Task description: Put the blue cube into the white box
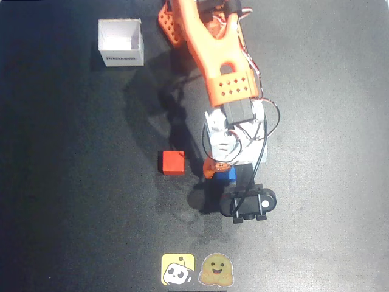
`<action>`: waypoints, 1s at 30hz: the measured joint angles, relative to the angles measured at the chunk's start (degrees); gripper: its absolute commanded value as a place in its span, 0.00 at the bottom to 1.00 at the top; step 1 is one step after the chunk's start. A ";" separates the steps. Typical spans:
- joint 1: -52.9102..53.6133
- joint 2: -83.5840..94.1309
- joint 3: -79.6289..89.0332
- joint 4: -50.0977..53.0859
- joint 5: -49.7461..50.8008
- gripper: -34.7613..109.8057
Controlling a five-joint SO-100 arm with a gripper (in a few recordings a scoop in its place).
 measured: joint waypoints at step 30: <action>11.51 15.64 3.69 11.34 17.75 0.24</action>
